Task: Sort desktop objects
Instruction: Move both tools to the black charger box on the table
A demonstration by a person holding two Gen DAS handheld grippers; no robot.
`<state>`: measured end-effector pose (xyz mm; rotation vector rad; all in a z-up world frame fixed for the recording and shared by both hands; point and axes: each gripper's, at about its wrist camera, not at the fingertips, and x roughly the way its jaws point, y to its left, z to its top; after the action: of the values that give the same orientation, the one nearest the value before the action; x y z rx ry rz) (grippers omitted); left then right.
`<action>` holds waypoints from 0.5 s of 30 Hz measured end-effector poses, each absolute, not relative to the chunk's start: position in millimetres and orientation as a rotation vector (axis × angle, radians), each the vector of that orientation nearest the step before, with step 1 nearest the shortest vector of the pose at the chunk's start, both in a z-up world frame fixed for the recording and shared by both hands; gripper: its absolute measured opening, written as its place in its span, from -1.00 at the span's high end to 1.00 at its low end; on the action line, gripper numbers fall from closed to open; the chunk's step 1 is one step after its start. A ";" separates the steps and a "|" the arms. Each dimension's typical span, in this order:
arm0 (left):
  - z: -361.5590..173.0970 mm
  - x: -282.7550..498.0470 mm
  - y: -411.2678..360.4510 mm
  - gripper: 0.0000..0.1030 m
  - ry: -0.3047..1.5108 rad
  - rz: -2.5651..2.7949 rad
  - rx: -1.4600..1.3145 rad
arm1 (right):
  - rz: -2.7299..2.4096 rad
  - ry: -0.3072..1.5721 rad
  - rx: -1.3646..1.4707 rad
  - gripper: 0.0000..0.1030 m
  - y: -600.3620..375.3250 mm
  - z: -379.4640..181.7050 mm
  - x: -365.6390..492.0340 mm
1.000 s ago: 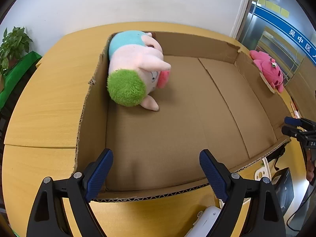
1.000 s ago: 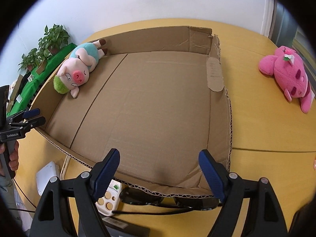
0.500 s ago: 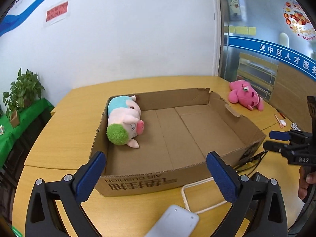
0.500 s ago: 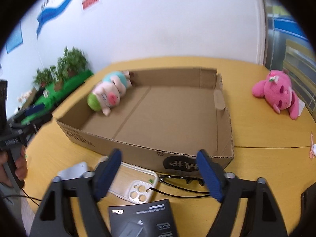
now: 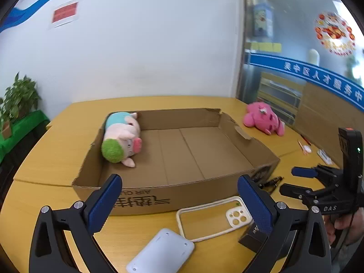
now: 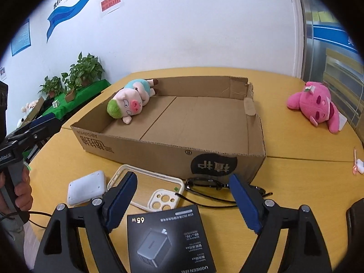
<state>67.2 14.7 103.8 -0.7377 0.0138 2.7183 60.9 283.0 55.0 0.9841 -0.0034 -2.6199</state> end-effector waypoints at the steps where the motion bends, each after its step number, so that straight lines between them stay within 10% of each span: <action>1: 104.4 68.3 19.3 -0.99 0.033 2.713 -0.741 | -2.613 -0.016 1.003 -0.62 285.8 52.3 61.1; 15: 142.0 106.0 -34.9 -0.99 -0.035 2.816 -0.624 | -2.577 0.069 0.865 -0.62 271.9 62.4 89.6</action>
<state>106.0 -34.9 142.0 -0.6238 -0.0347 2.8157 89.6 271.9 62.4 0.8654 0.0694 -2.5766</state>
